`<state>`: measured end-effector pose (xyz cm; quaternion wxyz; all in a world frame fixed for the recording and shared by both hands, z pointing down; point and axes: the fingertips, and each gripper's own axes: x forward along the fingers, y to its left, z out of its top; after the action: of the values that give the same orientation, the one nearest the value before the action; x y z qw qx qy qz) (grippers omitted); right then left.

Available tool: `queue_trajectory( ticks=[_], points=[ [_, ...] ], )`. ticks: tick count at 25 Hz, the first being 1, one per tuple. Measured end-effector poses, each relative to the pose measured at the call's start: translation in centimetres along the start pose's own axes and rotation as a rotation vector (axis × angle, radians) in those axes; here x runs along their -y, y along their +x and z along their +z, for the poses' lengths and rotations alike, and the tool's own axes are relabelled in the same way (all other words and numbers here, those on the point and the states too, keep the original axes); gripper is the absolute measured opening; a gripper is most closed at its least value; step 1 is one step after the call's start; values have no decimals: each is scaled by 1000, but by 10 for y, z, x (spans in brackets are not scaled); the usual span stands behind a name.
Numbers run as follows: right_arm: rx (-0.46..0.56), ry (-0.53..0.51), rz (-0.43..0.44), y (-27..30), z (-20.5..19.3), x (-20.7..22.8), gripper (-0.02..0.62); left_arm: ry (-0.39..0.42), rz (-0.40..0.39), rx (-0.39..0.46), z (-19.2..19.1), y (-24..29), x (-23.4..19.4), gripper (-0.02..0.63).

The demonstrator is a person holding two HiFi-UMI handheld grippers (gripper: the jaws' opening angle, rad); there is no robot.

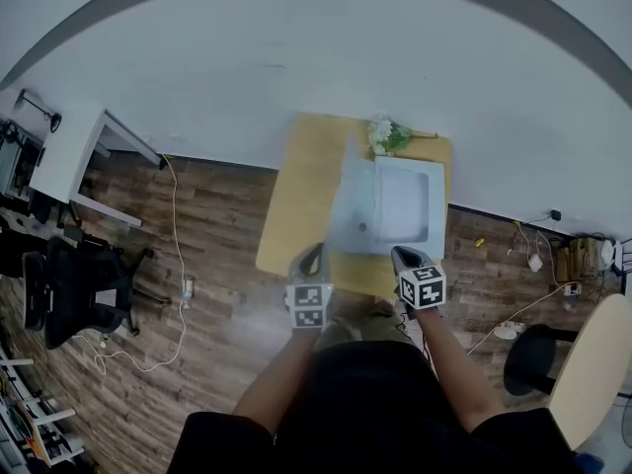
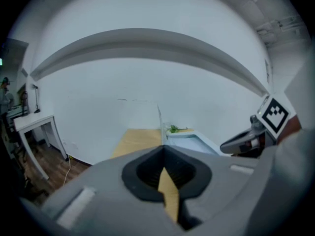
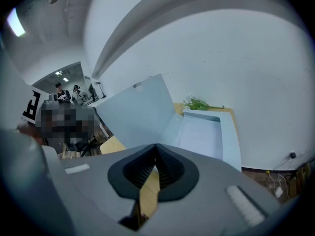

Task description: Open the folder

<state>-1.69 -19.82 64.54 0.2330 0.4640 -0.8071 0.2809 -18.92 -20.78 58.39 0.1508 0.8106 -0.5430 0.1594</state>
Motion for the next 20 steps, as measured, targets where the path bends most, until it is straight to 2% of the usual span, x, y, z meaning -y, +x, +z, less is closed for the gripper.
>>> queue_trajectory(
  ticks=[7,13,18,20],
  points=[
    [-21,-21,-12,14,-3,-34,2,-83,49,-47,-32,-7,-49,-2],
    [-27,-30,-40,26,-1,-48,2,-137,77,-95,-58,3,-93,0],
    [-35,-33,-44,44,3,-60,3,-177,101,-157,-93,9,-122,0],
    [-45,-46,-45,51,2,-64,3,-219,109,-184,-108,12,-133,0]
  ],
)
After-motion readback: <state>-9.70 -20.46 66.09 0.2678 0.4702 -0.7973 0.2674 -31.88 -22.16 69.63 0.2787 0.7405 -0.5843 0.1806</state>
